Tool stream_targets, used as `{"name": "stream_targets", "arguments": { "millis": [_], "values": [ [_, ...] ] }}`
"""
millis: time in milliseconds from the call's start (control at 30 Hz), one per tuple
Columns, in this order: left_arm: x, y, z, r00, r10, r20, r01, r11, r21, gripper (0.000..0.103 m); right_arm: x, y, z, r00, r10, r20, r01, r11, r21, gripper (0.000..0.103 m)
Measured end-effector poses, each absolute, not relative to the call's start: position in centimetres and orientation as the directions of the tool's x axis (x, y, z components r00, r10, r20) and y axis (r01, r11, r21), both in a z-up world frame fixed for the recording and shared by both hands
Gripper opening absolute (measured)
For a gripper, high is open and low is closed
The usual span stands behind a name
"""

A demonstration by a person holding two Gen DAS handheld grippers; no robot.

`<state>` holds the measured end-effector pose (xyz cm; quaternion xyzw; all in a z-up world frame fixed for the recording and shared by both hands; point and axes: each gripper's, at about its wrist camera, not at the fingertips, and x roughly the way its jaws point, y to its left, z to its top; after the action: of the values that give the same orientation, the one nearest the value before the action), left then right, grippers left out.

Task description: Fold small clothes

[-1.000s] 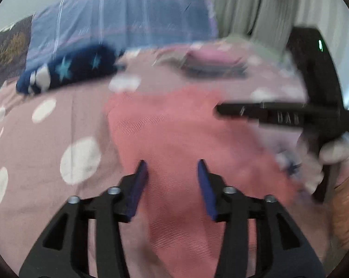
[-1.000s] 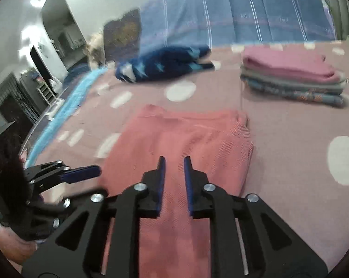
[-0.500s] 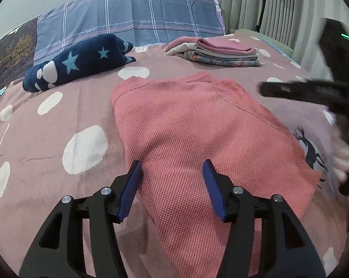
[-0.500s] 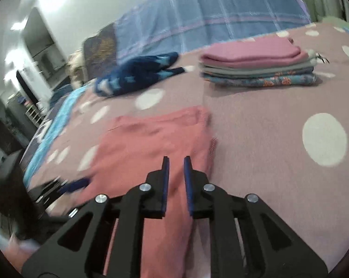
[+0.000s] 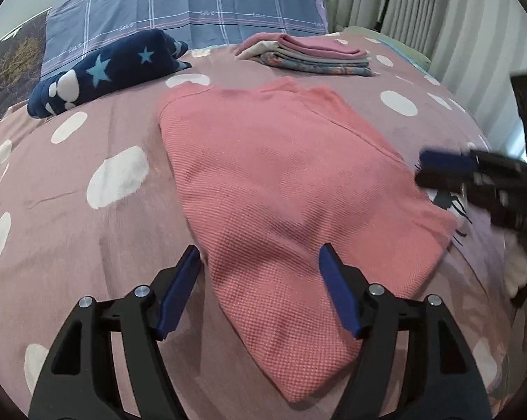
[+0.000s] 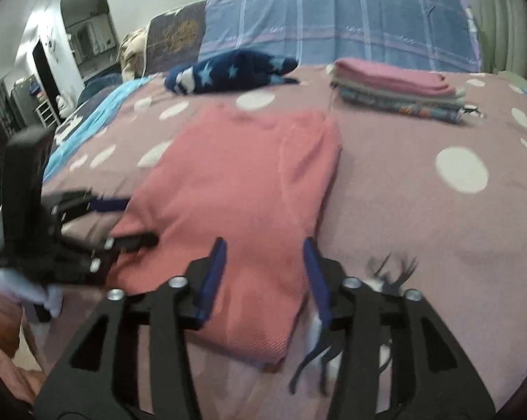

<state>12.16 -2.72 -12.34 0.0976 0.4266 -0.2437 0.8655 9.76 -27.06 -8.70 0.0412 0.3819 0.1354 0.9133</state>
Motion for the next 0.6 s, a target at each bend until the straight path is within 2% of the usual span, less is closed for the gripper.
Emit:
{"name": "stream_targets", "arguments": {
  "millis": [300,433,600],
  "values": [
    [12.5,-2.9,-12.5,0.502,-0.344,-0.793,0.517,0.855,-0.044,0.071,12.7,-31.2,-10.5,0.622,0.324,-0.713,-0.09,0.934,0.347,0.052],
    [13.0,-3.1,-12.4,0.503,-0.346,-0.792,0.521,0.852,-0.042,0.072,13.9,-32.2,-11.7,0.576,0.392,-0.717,-0.061,0.895,0.441,0.058],
    [15.7,-2.6,-12.2,0.467,-0.394,-0.792,0.518,0.847,-0.116,0.075,16.2,-32.5,-11.9,0.544,0.481,-0.687,-0.107,0.852,0.512,0.065]
  ]
}}
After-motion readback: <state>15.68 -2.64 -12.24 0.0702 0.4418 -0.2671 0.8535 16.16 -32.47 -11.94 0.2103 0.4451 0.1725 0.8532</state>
